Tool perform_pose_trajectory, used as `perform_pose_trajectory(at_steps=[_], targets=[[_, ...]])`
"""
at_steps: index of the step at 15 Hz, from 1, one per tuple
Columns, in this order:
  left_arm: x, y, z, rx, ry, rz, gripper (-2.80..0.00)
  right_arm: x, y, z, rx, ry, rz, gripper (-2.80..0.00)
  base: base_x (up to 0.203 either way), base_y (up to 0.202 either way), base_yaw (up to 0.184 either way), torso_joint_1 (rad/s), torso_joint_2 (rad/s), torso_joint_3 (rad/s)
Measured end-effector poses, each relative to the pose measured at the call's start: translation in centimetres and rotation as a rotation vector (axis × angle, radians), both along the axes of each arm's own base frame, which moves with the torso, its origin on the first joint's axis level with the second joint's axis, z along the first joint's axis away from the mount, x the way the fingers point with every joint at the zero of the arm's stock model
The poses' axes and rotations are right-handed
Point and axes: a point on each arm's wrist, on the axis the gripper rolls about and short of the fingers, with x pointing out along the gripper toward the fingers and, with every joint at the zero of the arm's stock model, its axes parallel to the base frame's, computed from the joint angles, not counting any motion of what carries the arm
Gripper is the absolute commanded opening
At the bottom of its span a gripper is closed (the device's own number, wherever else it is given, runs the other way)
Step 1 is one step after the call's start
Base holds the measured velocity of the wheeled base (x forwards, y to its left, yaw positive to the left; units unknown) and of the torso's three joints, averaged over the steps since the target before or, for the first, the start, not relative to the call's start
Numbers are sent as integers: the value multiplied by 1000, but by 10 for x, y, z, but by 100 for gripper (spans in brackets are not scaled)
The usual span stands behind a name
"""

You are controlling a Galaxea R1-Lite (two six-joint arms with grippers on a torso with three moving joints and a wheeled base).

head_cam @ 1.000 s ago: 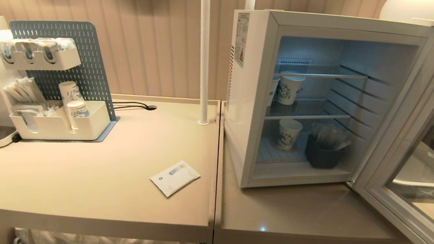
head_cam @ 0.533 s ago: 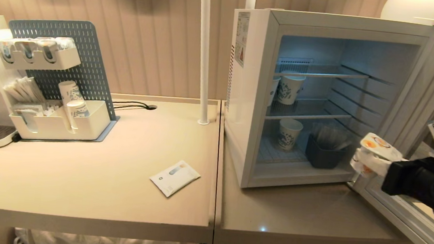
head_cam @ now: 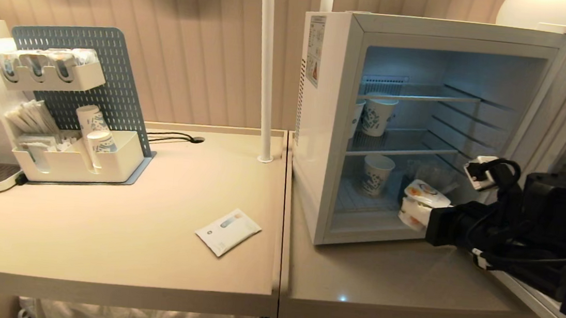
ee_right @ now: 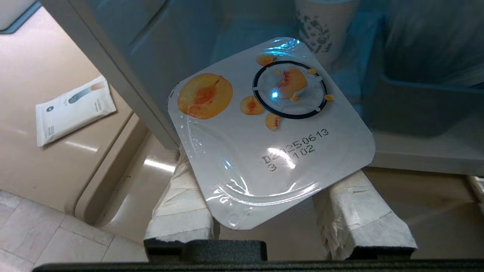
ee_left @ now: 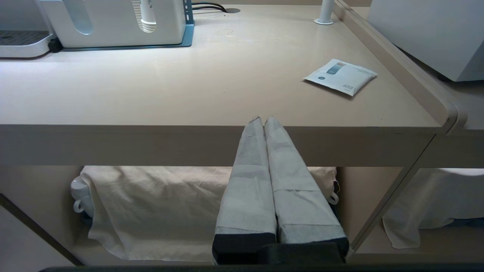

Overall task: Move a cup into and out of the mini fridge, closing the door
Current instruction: Put the yoghurt in the freezer

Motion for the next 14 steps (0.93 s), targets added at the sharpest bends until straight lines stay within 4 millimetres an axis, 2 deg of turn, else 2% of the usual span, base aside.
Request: perform_pose_trajectory(at_steps=[3, 8, 14], targets=[[0, 0, 0, 0, 0, 0, -280, 22, 17, -19, 3, 10, 27, -280, 0, 0, 0, 0, 0, 0], [0, 0, 0, -1, 0, 0, -280, 72, 41, -47, 1, 31, 47, -280, 0, 0, 0, 0, 0, 0], [0, 0, 0, -2, 0, 0, -280, 110, 49, -66, -18, 95, 38, -280, 0, 0, 0, 0, 0, 0]])
